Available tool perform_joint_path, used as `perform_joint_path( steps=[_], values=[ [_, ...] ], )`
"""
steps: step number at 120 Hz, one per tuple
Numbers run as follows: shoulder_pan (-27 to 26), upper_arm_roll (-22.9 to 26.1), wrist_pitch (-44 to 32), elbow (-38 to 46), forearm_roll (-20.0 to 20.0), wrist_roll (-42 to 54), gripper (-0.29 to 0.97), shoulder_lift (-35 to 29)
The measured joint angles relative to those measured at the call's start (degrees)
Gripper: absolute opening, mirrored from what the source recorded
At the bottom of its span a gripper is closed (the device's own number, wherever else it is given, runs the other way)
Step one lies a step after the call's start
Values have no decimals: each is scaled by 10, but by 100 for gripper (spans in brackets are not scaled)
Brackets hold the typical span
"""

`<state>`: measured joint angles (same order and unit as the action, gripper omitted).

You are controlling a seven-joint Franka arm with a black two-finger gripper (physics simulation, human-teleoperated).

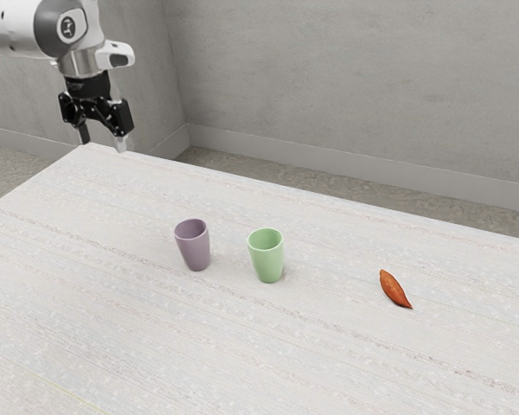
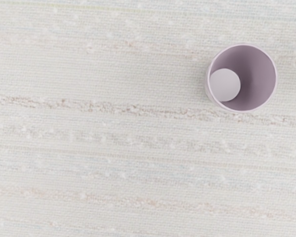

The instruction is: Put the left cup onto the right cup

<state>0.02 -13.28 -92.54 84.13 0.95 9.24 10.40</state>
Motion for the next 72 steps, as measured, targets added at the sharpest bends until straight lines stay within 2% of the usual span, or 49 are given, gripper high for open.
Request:
perform_joint_path(
  steps=[48, 72],
  values=[
    [10, 4, -63, 2, -4, 17, 66, 90],
    [13, 8, -99, 15, -8, 22, 66, 110]
  ],
)
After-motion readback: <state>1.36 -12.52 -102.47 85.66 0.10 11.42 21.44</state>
